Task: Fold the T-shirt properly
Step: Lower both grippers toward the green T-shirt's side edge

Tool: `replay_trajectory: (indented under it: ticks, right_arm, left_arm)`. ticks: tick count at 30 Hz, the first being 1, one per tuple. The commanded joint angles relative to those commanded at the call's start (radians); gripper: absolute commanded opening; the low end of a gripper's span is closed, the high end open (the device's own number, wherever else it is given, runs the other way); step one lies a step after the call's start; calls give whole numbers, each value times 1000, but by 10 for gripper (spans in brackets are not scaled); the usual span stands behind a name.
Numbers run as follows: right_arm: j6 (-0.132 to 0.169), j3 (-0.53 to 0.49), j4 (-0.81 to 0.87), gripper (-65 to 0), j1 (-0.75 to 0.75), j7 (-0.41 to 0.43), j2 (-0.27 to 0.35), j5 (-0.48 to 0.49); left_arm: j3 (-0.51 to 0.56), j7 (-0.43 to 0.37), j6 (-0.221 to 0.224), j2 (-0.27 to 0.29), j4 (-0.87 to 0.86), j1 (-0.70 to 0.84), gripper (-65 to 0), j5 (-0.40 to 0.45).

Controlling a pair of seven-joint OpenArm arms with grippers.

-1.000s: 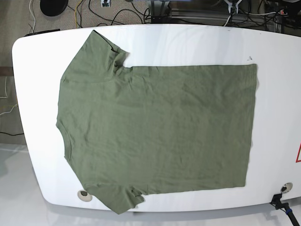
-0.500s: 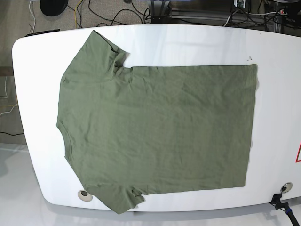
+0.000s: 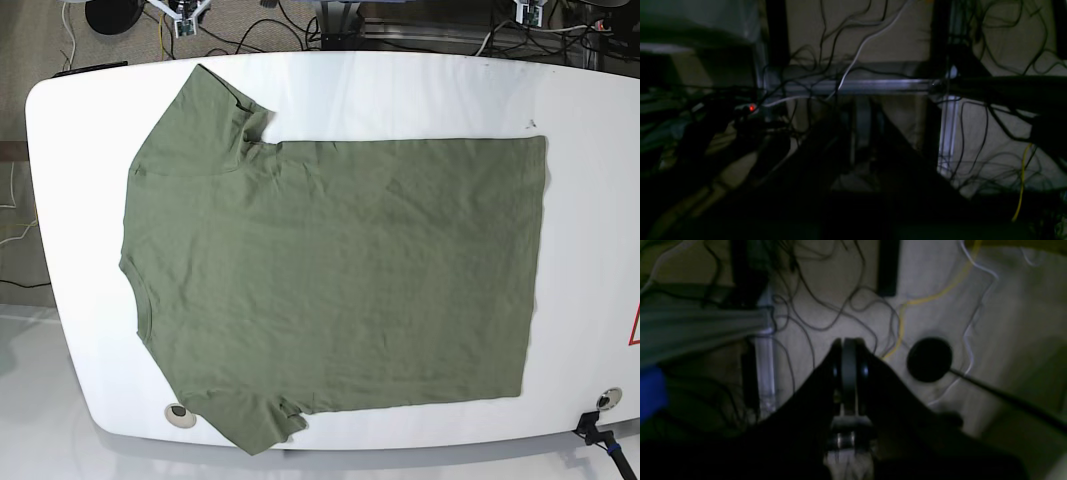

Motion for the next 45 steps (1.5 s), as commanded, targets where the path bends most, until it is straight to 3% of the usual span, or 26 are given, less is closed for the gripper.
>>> replay_trajectory:
  ticks: [2,3,10,16,21,23,28,32,33,37,40,45]
  right_arm:
    - [0,3,70,-650,-6,-8,-1,-5]
    - [-6,6,-6,-650,-18,4,1,0]
    - [-5,14,290,-650,-127,-28,0,-10]
    - [-3,18,505,-650,-131,-167,-1,29]
    - [10,22,656,-650,-120,-241,-1,89]
    - [33,26,707,-650,-120,-268,2,131]
    - [166,83,790,-650,-93,-355,-1,283]
    - [215,154,809,-650,-59,-440,2,370]
    - [188,116,792,-650,-82,-385,-1,315]
    - [193,189,843,-650,-56,-405,8,311]
    - [178,219,855,-649,-27,-440,22,309]
    - [69,204,846,-650,22,-474,38,304]
  left_arm:
    - [-9,-7,-2,9,59,10,-650,3]
    - [-4,13,-9,-8,36,-7,-650,-6]
    - [-19,38,-14,-13,91,3,-650,-5]
    - [-85,111,-54,-18,171,-4,-650,-76]
    - [-135,226,-106,-25,247,-23,-650,-120]
    - [-160,276,-122,-25,263,-33,-630,-151]
    - [-276,426,-149,-37,303,-81,-614,-330]
    - [-333,526,-173,-60,322,-131,-613,-468]
    - [-317,496,-174,-60,311,-137,-621,-447]
    - [-309,485,-182,-63,310,-178,-599,-443]
    - [-301,464,-194,-67,308,-202,-558,-443]
    - [-294,425,-195,-72,309,-213,-514,-440]
